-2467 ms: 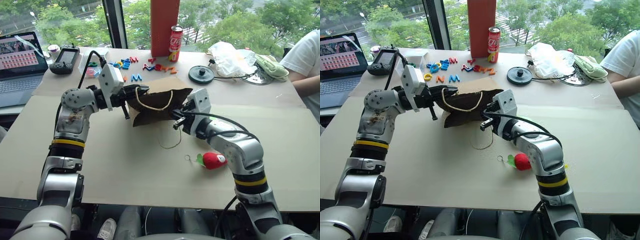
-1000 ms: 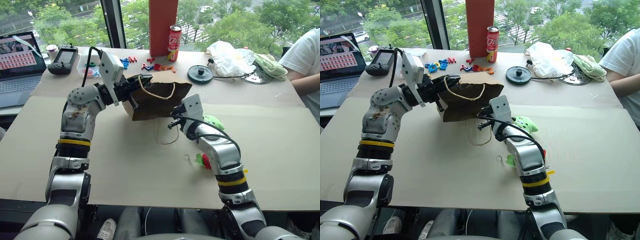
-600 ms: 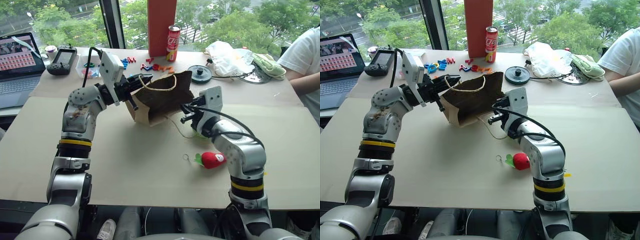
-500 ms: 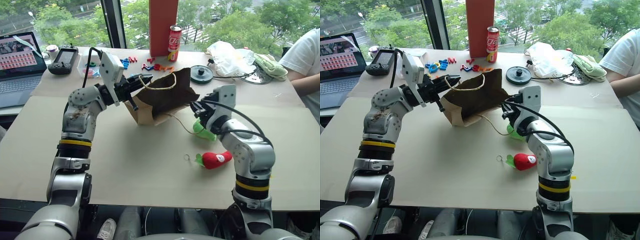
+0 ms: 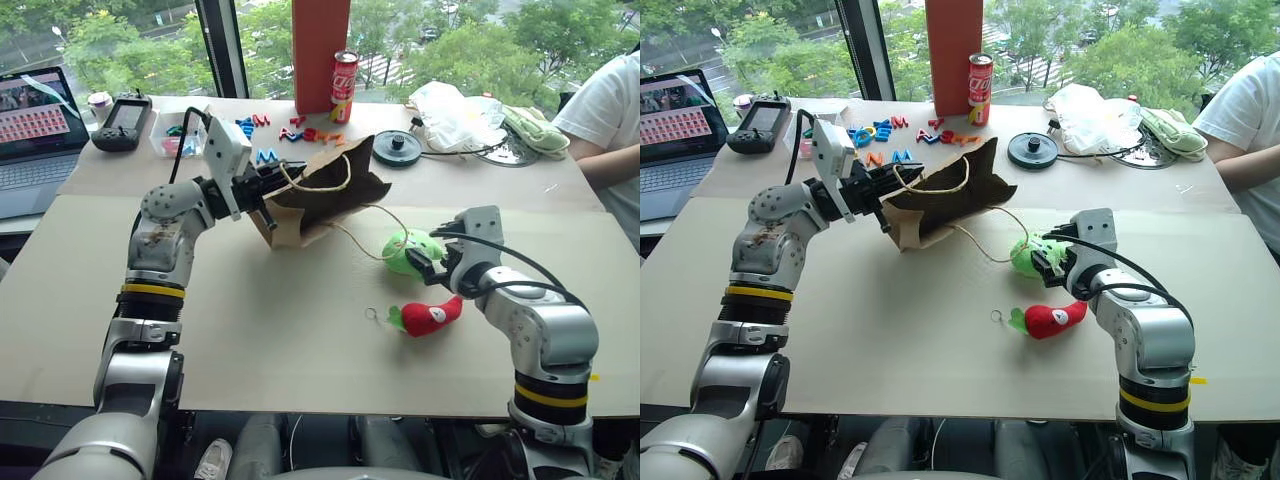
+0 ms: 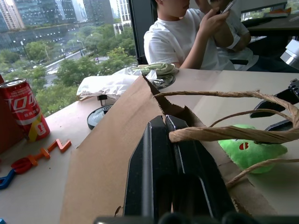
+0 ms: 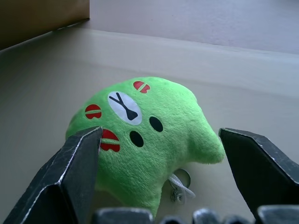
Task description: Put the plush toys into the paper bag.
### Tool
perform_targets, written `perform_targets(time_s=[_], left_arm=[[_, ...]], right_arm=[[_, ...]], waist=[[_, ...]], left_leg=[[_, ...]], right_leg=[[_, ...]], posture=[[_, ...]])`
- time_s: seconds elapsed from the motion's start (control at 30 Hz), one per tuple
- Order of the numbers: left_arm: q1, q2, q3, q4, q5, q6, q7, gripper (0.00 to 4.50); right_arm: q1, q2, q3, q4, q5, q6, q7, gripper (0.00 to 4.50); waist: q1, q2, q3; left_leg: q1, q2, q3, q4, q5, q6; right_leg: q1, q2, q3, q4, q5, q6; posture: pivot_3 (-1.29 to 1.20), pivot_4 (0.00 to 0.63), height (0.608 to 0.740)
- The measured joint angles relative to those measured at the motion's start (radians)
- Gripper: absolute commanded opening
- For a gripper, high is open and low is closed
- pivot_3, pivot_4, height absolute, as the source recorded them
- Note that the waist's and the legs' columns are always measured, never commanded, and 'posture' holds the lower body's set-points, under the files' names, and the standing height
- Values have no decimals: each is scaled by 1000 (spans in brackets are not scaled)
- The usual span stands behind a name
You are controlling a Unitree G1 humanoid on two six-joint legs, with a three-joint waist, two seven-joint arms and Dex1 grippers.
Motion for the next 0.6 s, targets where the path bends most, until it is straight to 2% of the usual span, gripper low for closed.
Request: perform_targets(time_s=[0.3, 0.4, 0.53, 0.6], left_arm=[[1, -14, -4, 0, 1, -13, -15, 0], [1, -20, -4, 0, 1, -13, -15, 0], [1, -25, -5, 0, 1, -13, -15, 0], [1, -28, -5, 0, 1, -13, -15, 0]], right_arm=[[26, 65, 32, 61, -13, 11, -41, 4466], [27, 71, 32, 77, -17, -1, -45, 3751], [26, 79, 25, 83, -16, -29, -42, 2465], [23, 81, 15, 84, -10, -38, -40, 2465]], waist=[[1, 0, 0], [1, 0, 0], [1, 0, 0], [1, 0, 0]], left_leg=[[0, 0, 0, 0, 0, 0], [0, 0, 0, 0, 0, 0], [0, 0, 0, 0, 0, 0], [0, 0, 0, 0, 0, 0]], right_leg=[[0, 0, 0, 0, 0, 0], [0, 0, 0, 0, 0, 0], [0, 0, 0, 0, 0, 0], [0, 0, 0, 0, 0, 0]], posture=[[0, 150, 739], [0, 150, 739], [0, 150, 739], [0, 150, 739]])
